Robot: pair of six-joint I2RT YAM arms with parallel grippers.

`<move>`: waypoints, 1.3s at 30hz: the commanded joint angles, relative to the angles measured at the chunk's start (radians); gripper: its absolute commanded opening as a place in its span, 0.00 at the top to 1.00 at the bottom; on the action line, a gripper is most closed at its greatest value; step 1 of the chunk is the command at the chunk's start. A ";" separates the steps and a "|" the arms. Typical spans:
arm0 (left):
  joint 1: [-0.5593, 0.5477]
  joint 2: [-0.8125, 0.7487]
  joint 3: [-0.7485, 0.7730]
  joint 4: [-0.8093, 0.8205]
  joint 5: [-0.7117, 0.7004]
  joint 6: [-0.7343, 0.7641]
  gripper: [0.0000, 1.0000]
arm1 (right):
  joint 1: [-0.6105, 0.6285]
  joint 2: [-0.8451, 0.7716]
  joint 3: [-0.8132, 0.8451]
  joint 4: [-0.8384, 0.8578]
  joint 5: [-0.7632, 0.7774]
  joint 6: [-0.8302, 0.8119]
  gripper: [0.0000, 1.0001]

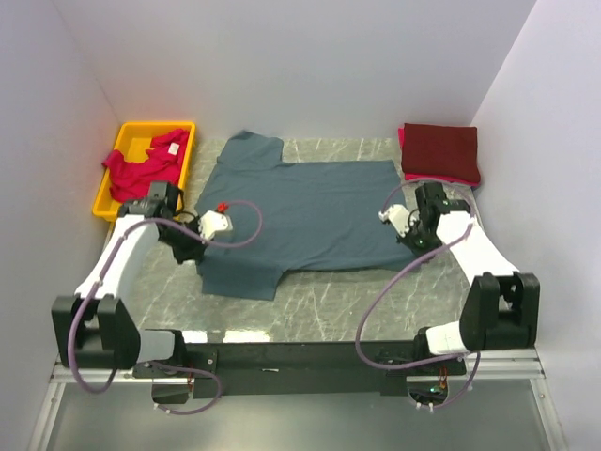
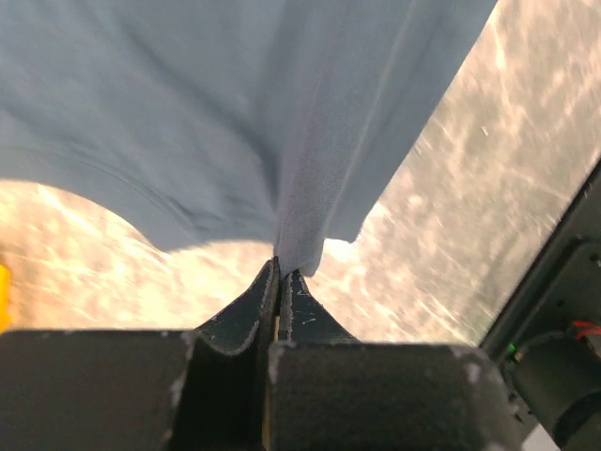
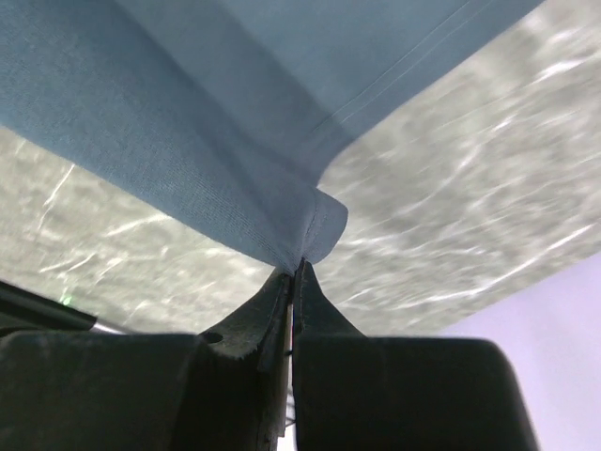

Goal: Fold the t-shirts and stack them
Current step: Fold the tshirt

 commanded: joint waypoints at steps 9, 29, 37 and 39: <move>0.005 0.273 0.267 0.019 0.066 -0.063 0.99 | -0.010 0.240 0.266 -0.033 -0.001 -0.018 1.00; 0.015 0.509 0.436 0.065 0.038 -0.101 0.99 | -0.010 0.497 0.498 -0.042 0.019 -0.022 1.00; 0.016 0.568 0.490 0.066 0.038 -0.109 0.99 | -0.008 0.554 0.530 -0.031 0.033 -0.022 1.00; 0.016 0.577 0.493 0.074 0.035 -0.108 0.99 | -0.010 0.566 0.545 -0.030 0.034 -0.024 1.00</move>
